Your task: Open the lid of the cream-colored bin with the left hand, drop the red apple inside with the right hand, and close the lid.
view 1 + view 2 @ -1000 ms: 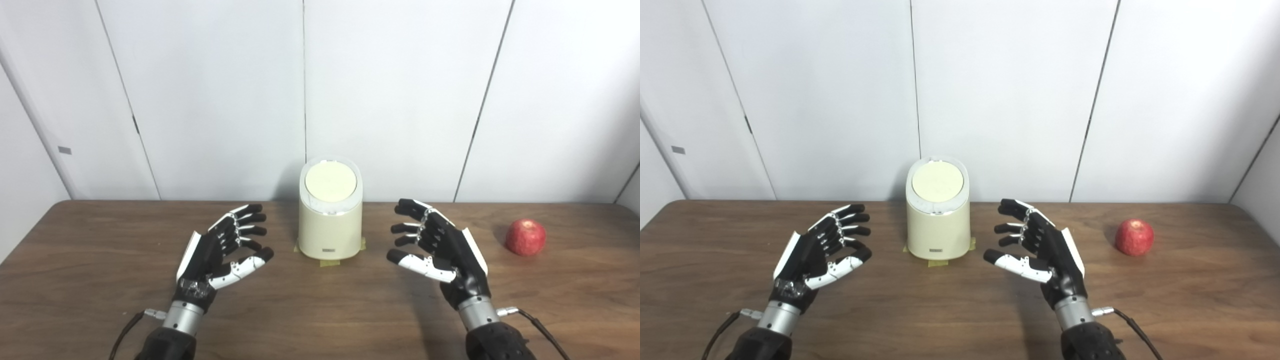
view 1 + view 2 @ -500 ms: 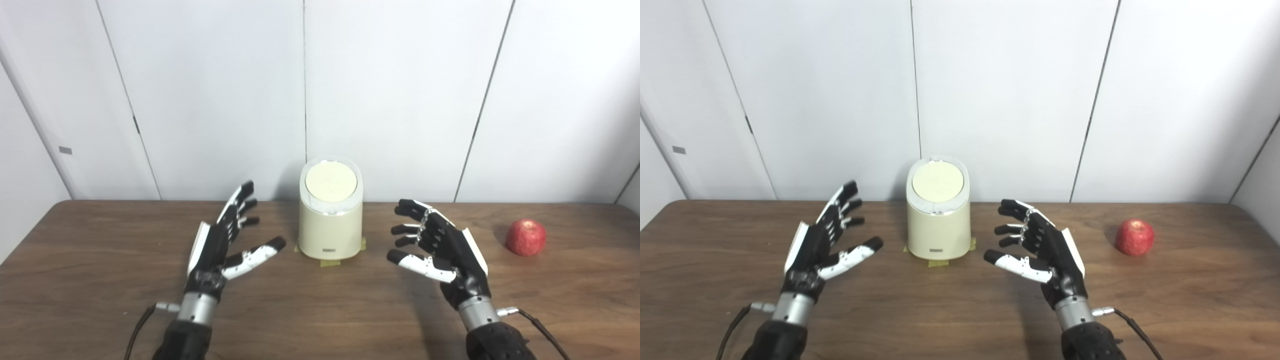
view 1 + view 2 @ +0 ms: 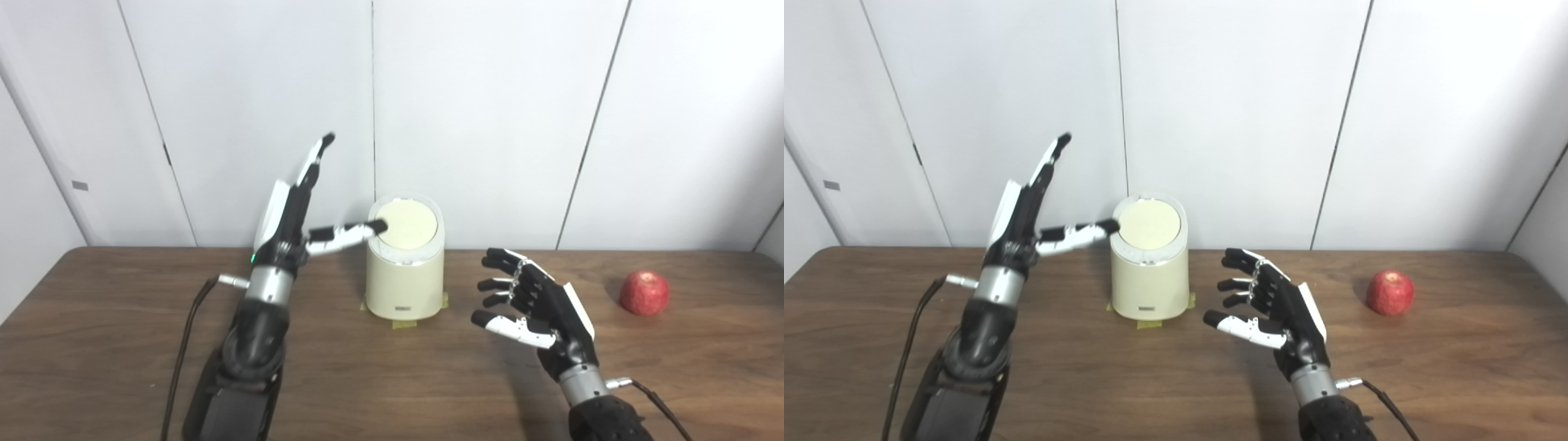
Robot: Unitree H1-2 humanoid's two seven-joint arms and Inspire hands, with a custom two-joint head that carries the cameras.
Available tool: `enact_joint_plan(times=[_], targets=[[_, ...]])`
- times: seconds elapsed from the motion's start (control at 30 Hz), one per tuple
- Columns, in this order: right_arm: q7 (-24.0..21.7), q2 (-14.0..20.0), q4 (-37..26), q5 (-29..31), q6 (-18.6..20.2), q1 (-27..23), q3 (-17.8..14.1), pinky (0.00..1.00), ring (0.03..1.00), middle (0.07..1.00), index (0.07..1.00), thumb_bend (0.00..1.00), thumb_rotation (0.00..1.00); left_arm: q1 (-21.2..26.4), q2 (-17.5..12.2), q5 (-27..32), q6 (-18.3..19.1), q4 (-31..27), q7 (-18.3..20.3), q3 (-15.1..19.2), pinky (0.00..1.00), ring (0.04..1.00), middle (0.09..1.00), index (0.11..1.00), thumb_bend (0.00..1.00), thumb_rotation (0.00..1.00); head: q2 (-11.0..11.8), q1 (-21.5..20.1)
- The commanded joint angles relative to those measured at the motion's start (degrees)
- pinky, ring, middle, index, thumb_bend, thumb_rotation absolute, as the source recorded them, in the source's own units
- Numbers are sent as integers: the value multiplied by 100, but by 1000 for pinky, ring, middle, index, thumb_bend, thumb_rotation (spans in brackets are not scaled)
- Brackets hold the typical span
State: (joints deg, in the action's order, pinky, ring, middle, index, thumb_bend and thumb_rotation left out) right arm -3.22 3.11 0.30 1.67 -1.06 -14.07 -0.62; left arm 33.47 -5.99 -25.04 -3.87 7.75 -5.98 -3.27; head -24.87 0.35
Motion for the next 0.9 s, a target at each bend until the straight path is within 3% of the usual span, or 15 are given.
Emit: enact_joint_plan(times=[0.0,0.13,0.4,0.87], targets=[[22,-2,-151,2,-263,-251,-13,512,623,763,745,835,188,420,31,-215,-97,121,-279,-48,1000,1000,1000,1000,936,345,-4,0],[31,-20,-184,-12,-237,-245,-2,523,623,761,743,823,172,728,44,-685,12,597,-640,-248,1000,1000,1000,1000,939,318,-16,-37],[81,-93,-254,-43,-213,-210,-4,540,620,751,738,812,157,1050,33,-1347,444,1158,-968,-619,850,1000,1000,1000,921,331,-7,-114],[86,-130,-337,-33,-193,-194,11,535,636,769,744,813,170,1271,-63,-1741,616,1841,-1250,-1033,936,1000,1000,1000,917,255,-69,-184]])
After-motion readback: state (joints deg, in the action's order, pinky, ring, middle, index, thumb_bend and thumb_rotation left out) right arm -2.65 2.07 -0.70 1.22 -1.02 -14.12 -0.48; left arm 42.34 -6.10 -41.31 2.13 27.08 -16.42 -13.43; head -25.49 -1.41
